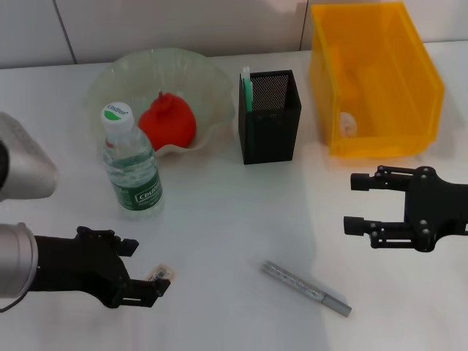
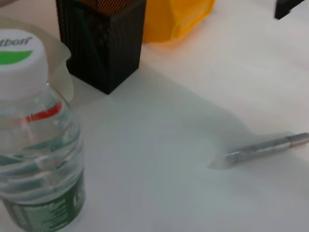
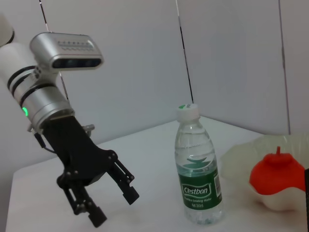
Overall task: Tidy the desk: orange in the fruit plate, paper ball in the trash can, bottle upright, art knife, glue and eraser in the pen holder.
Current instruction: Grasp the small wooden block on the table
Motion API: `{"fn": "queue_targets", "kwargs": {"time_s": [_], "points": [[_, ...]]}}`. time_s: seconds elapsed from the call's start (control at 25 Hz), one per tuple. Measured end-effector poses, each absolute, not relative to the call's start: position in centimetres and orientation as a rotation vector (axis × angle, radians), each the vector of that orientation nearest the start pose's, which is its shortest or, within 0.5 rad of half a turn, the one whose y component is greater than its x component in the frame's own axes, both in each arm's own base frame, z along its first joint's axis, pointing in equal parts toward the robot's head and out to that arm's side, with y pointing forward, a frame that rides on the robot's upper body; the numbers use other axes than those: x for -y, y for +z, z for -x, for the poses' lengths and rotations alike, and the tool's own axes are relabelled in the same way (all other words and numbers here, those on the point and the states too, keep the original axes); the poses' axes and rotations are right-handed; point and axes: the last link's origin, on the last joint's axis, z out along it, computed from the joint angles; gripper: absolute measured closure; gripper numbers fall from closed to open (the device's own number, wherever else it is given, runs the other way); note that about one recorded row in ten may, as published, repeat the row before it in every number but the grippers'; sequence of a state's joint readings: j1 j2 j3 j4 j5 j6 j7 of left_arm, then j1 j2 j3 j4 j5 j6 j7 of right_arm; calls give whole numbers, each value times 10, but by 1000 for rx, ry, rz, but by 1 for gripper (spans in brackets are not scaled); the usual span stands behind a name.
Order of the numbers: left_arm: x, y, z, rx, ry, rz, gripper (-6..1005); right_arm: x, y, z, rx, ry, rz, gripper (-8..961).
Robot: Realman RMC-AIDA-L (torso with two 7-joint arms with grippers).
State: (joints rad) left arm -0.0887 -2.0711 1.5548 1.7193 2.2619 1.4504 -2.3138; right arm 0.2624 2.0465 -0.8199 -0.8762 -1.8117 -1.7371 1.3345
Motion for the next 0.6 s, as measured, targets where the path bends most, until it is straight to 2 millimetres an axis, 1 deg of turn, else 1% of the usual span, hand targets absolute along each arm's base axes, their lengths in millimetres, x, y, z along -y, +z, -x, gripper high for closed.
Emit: {"fn": "queue_targets", "kwargs": {"time_s": [0.04, 0.12, 0.32, 0.36, 0.4, 0.44, 0.48, 0.6], "points": [[-264, -7, 200, 759, 168, 2752, 335, -266, 40, -290, -500, 760, 2719, 204], [-265, -8, 200, 754, 180, 2748, 336, -266, 40, -290, -506, 763, 2718, 204], [-267, -19, 194, 698, 220, 2762, 339, -265, 37, -292, -527, 764, 2712, 204], [-268, -26, 193, 673, 265, 2778, 340, -265, 37, -292, -529, 763, 2711, 204], [-268, -26, 193, 673, 265, 2778, 340, -265, 37, -292, -529, 763, 2711, 204], [-270, -32, 192, 663, 323, 2782, 341, -266, 37, -292, -528, 763, 2712, 204], [-270, -32, 192, 663, 323, 2782, 342, -266, 37, -292, -528, 763, 2712, 204], [-274, -40, 191, 682, 396, 2772, 344, -266, 37, -292, -526, 763, 2712, 205]]}}
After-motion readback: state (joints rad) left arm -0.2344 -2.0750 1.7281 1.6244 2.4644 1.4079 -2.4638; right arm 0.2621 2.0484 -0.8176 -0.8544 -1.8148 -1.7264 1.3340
